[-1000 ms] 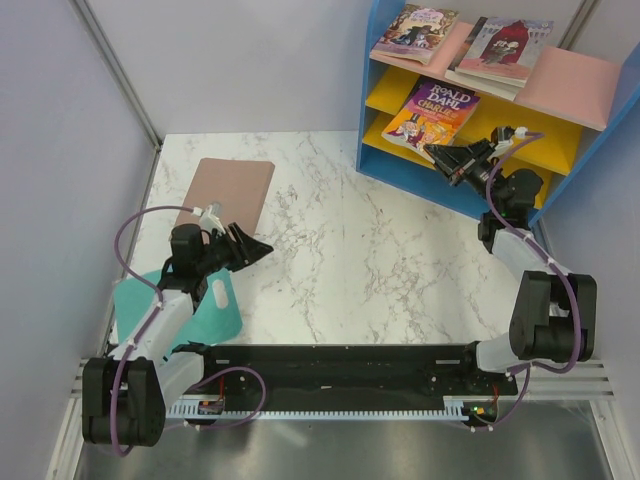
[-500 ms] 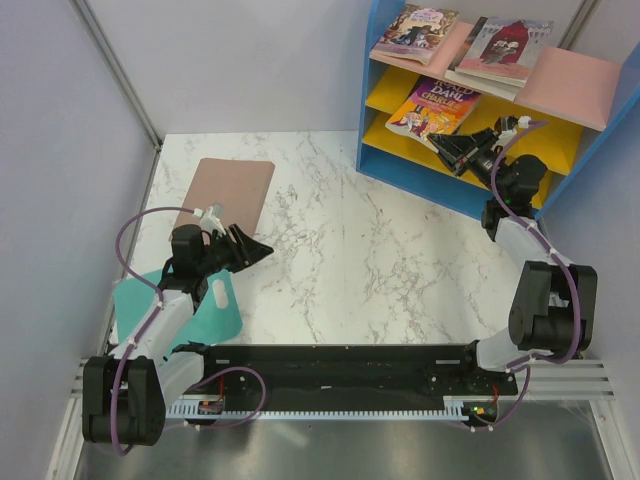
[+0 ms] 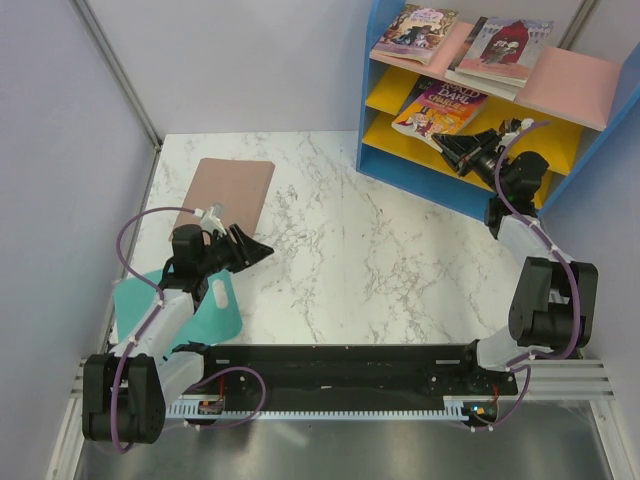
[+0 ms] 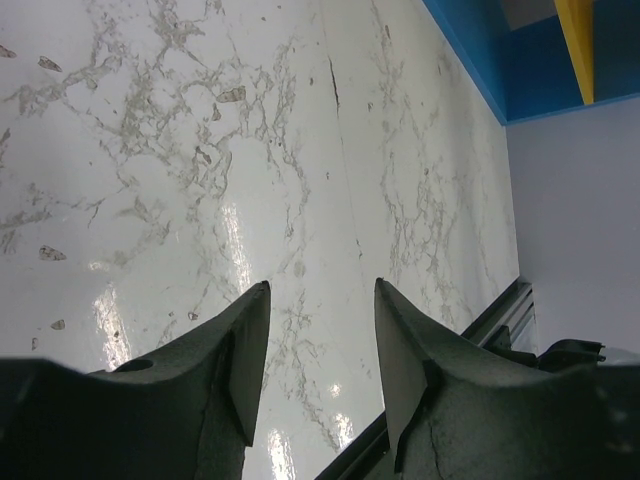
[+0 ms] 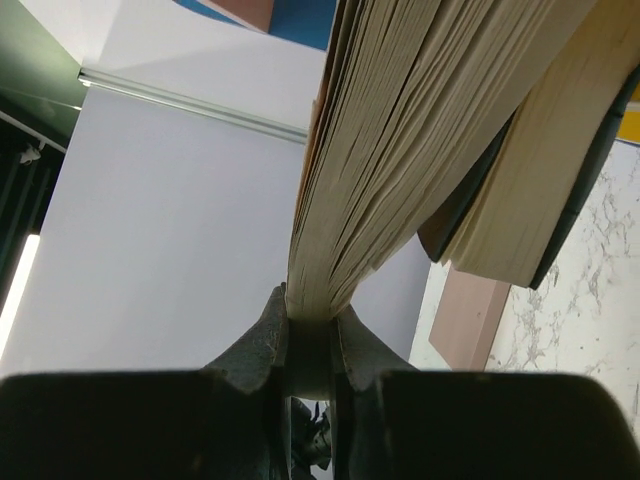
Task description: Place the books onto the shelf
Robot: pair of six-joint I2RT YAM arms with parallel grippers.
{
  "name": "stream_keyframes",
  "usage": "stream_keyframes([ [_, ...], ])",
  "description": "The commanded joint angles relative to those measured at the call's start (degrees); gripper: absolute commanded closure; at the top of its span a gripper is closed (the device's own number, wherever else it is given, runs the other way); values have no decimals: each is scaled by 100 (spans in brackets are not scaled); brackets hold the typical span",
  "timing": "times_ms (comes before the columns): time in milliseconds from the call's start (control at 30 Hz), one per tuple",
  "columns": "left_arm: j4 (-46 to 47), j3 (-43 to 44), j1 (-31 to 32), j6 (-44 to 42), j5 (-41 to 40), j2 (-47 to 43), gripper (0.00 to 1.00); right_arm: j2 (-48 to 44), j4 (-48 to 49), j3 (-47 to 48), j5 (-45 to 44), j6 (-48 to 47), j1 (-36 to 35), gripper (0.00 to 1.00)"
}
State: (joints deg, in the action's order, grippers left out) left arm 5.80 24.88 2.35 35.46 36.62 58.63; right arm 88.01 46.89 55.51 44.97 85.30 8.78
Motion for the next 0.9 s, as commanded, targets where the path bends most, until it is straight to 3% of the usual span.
stream_keyframes([
  [0, 193, -63, 20, -180, 205, 17, 48, 32, 277, 312, -146, -92, 63, 84],
  [367, 255, -150, 81, -154, 302, 8, 52, 278, -119, 619, -120, -154, 80, 75],
  [533, 272, -168, 90, -145, 328, -1, 52, 270, -181, 620, -76, -136, 89, 49],
  [600, 281, -168, 99, -145, 328, -1, 53, 226, -242, 619, -67, -171, 98, 34],
  [867, 299, -159, 117, -127, 354, 8, 53, -46, -708, 462, -23, -373, 98, 28],
])
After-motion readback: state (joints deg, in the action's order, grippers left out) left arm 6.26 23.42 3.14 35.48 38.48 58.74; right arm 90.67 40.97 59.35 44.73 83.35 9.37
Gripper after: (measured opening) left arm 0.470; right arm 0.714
